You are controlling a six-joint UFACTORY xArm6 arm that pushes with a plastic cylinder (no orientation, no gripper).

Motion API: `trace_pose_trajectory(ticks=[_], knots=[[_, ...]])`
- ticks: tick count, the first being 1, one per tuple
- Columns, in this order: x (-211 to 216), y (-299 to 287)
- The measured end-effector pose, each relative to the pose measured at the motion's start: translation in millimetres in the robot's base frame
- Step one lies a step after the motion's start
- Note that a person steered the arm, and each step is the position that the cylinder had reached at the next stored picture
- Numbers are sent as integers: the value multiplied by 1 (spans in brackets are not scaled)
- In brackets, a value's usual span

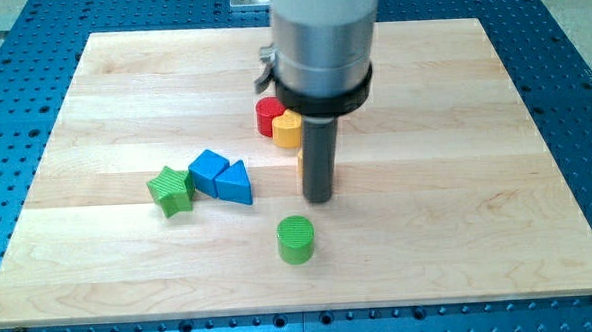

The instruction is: Slide the green star into the blue blocks

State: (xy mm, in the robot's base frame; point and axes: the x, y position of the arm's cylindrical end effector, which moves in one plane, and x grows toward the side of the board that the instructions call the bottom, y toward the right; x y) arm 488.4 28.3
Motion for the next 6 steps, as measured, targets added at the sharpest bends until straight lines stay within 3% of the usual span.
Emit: trace_pose_trajectory(ticks=[1, 3, 4, 5, 6], knots=[[-40, 1], [97, 11], [86, -55], [47, -104], [78, -102]])
